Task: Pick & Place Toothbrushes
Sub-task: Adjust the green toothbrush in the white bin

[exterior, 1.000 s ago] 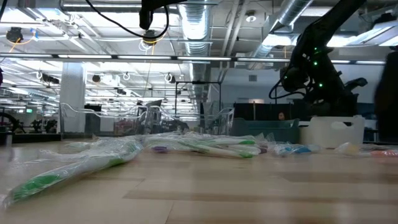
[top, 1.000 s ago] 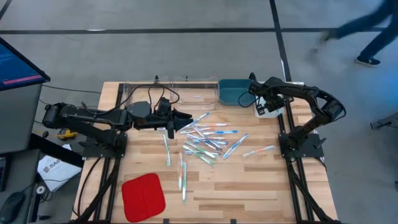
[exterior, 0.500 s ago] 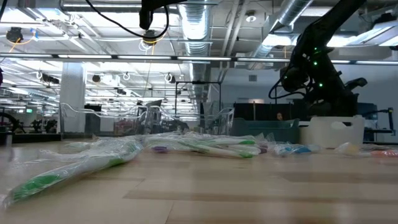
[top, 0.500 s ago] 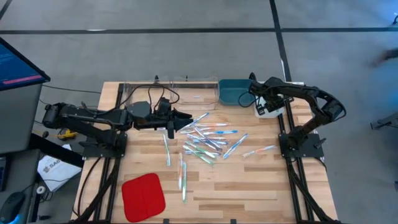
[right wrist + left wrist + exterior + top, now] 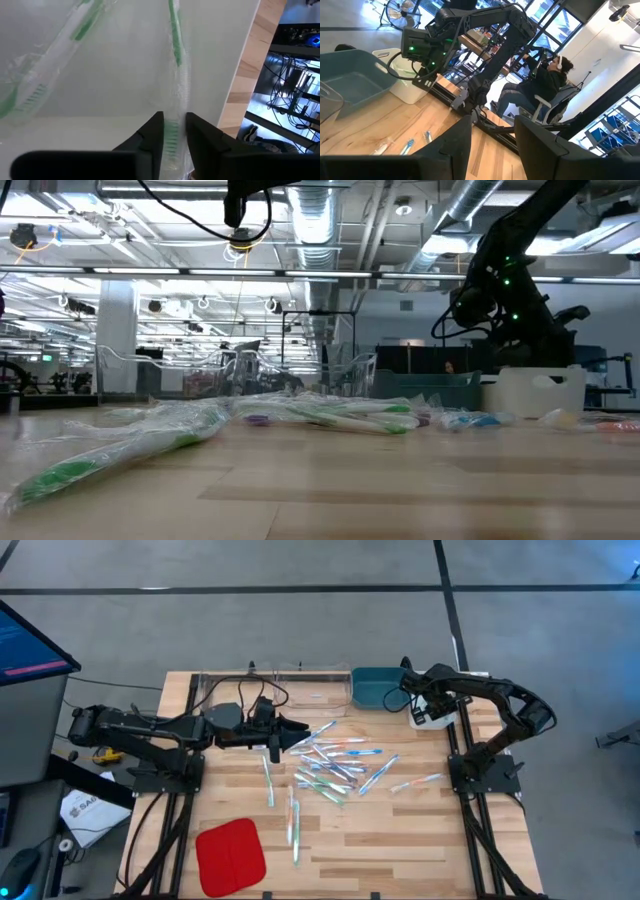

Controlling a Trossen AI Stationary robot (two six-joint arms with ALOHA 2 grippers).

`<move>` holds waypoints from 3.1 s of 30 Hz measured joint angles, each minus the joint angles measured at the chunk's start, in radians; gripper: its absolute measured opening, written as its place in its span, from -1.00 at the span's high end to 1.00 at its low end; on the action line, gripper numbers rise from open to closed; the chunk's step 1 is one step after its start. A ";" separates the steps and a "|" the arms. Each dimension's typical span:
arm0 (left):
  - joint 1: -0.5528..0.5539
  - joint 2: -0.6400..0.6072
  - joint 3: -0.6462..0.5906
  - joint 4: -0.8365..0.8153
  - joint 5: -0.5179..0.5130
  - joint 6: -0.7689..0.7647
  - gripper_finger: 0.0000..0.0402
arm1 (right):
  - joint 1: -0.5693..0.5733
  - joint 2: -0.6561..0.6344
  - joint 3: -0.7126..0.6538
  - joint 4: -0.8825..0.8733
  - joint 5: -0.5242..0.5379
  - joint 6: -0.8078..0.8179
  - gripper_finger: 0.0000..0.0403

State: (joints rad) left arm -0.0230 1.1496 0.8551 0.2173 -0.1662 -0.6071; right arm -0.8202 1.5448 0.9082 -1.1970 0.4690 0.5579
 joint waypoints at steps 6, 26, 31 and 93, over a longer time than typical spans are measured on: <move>0.000 0.000 0.000 0.000 0.000 0.000 0.28 | 0.001 0.000 0.000 0.000 0.000 -0.004 0.69; 0.000 0.000 0.000 -0.005 0.000 0.017 0.28 | 0.001 -0.028 0.000 -0.031 0.001 -0.016 0.77; 0.000 0.000 0.000 -0.007 0.000 0.028 0.28 | 0.001 -0.063 0.000 -0.048 0.001 -0.016 0.85; 0.011 0.000 0.000 -0.007 0.000 0.000 0.28 | 0.113 -0.270 0.173 -0.024 0.001 -0.203 1.00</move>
State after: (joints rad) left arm -0.0124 1.1496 0.8547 0.2104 -0.1665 -0.6070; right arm -0.7071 1.2743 1.0809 -1.2212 0.4701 0.3549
